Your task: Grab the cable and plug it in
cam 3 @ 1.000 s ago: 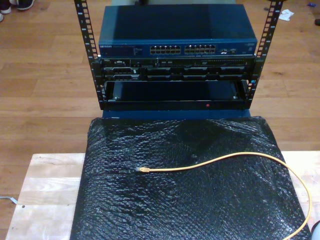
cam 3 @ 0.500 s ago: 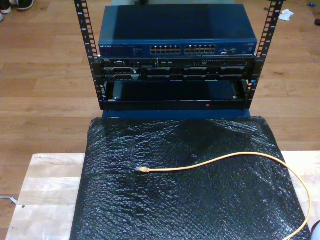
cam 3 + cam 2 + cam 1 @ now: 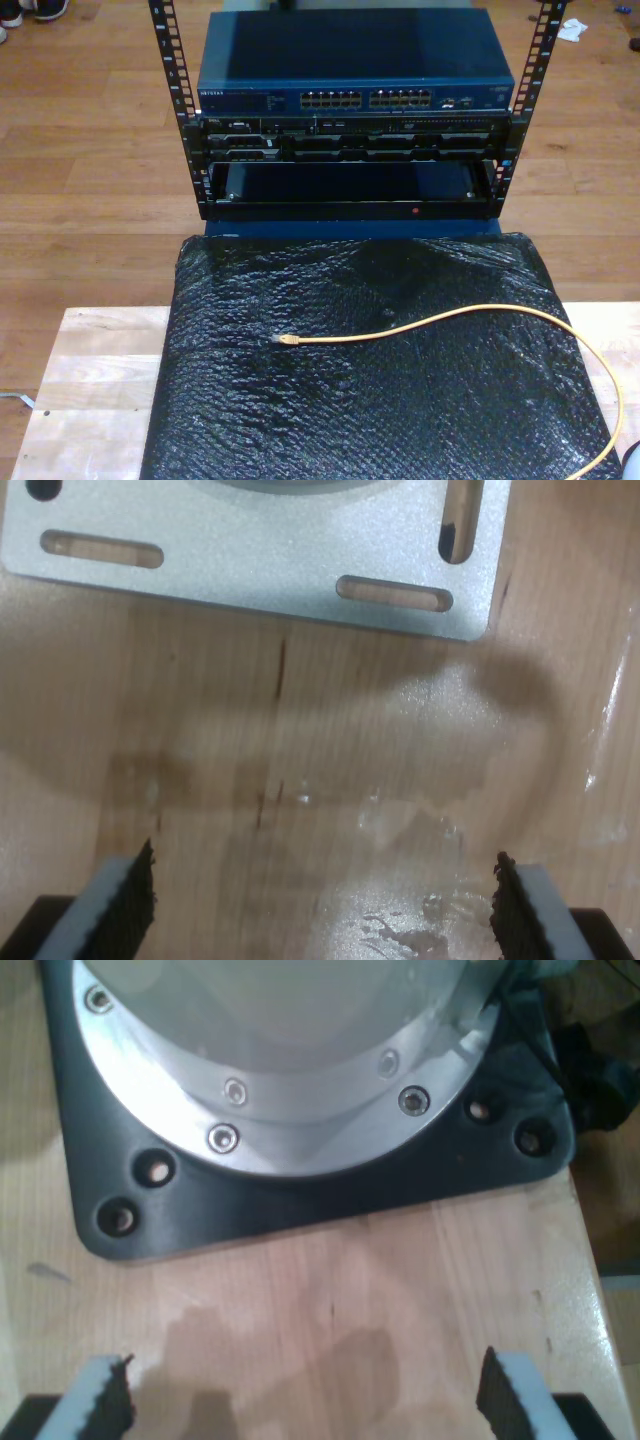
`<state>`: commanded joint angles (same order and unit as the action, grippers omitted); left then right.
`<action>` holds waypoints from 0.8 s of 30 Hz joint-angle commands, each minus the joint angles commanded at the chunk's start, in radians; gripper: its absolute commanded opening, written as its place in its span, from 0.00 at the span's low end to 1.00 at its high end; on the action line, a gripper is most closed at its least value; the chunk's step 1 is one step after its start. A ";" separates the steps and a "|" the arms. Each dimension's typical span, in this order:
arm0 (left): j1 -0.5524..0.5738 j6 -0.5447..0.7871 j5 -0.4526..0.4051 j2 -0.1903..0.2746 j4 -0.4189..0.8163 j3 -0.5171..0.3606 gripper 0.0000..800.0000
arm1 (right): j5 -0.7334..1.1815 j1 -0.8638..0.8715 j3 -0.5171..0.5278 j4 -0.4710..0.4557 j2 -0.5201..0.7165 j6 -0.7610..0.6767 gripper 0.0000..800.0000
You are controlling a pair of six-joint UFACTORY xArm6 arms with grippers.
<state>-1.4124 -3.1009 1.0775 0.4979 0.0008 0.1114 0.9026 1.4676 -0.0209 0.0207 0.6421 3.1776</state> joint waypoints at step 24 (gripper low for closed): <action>0.000 -0.009 0.071 0.006 0.006 0.044 1.00 | 0.048 0.000 -0.040 0.003 0.040 -0.009 1.00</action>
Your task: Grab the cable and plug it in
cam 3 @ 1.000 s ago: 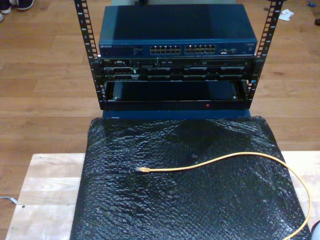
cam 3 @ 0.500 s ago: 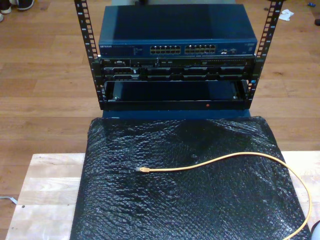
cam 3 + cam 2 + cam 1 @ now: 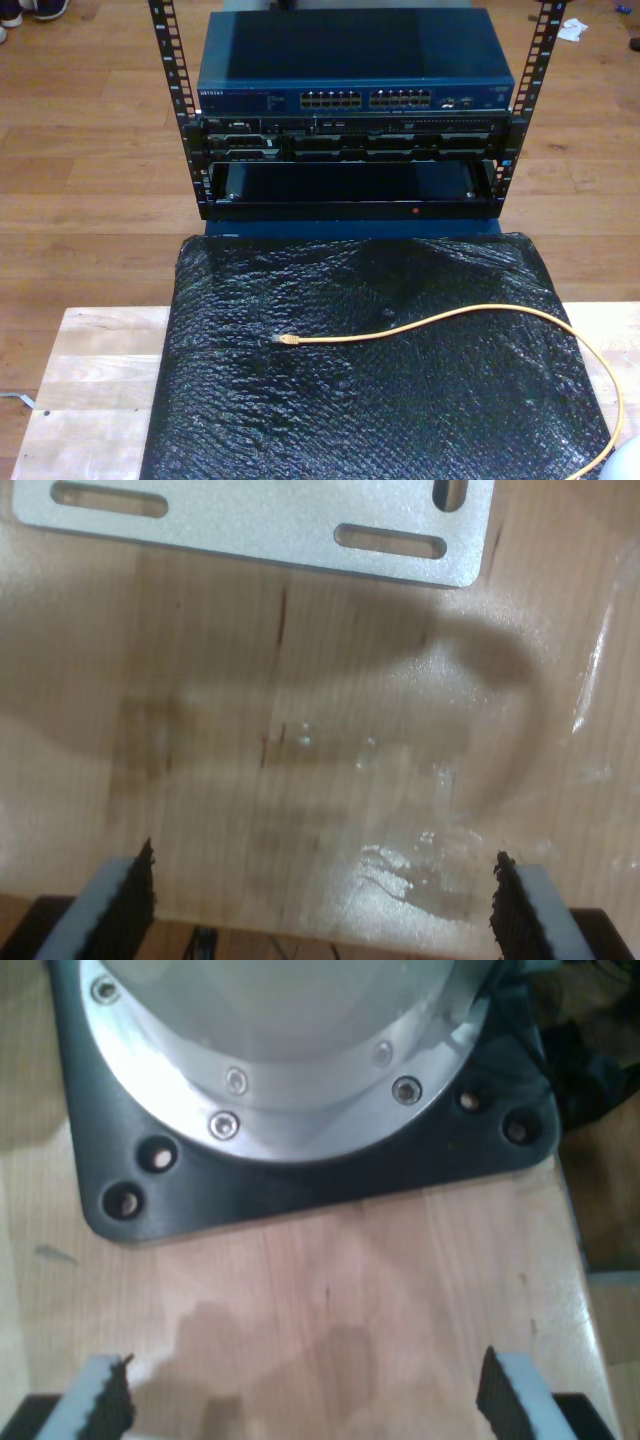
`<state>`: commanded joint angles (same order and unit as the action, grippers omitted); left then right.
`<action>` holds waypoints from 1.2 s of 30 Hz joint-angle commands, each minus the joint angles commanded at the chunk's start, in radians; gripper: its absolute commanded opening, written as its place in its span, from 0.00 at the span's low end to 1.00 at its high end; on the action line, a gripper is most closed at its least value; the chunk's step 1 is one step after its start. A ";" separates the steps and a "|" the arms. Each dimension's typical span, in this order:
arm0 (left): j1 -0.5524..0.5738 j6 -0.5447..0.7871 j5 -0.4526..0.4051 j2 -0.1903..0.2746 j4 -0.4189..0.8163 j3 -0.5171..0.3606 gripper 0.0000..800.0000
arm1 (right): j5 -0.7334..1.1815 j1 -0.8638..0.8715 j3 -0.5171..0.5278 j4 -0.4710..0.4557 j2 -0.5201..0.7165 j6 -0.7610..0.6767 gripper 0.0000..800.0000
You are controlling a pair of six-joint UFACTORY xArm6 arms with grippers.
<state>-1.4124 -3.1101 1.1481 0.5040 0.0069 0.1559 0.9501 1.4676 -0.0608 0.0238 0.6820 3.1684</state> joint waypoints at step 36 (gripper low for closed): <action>0.233 -0.279 0.376 0.026 -0.034 0.330 1.00 | 0.419 -0.184 -0.565 0.112 -0.170 -0.497 1.00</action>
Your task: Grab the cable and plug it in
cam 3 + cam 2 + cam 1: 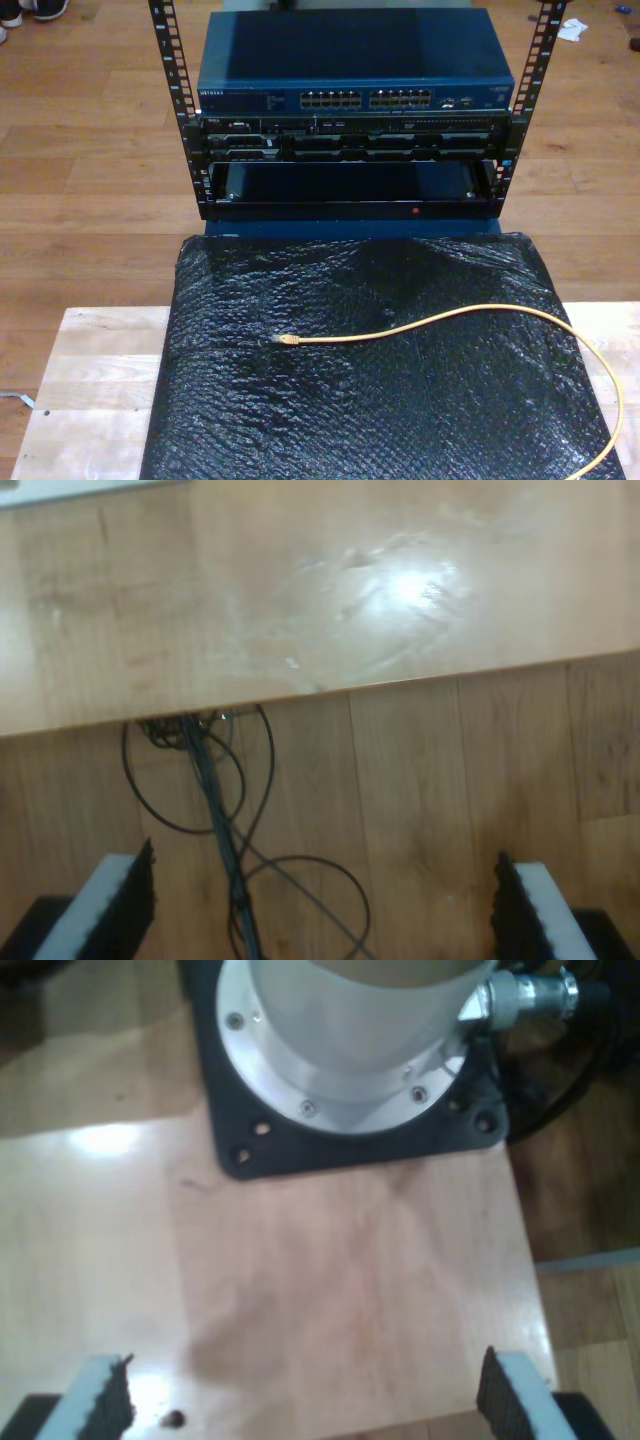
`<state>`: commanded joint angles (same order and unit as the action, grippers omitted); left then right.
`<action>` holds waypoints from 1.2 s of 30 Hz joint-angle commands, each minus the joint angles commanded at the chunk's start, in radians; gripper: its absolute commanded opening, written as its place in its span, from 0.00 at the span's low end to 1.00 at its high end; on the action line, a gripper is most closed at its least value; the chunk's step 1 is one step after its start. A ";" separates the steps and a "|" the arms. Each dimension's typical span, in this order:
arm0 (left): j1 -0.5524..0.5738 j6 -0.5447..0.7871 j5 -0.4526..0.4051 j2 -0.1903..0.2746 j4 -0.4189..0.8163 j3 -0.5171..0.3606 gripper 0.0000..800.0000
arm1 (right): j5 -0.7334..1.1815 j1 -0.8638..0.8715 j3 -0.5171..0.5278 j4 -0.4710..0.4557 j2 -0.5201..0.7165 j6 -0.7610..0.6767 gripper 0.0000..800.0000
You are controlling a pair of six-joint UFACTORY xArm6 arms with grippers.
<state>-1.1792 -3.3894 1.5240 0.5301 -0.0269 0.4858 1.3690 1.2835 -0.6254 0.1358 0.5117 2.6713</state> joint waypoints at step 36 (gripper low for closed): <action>0.342 -0.387 0.173 0.000 -0.204 0.120 1.00 | 0.356 -0.245 -0.364 0.250 -0.164 -0.388 1.00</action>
<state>-0.8370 -3.7760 1.6974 0.5301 -0.2309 0.6055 1.7250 1.0380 -0.9891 0.3859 0.3475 2.2831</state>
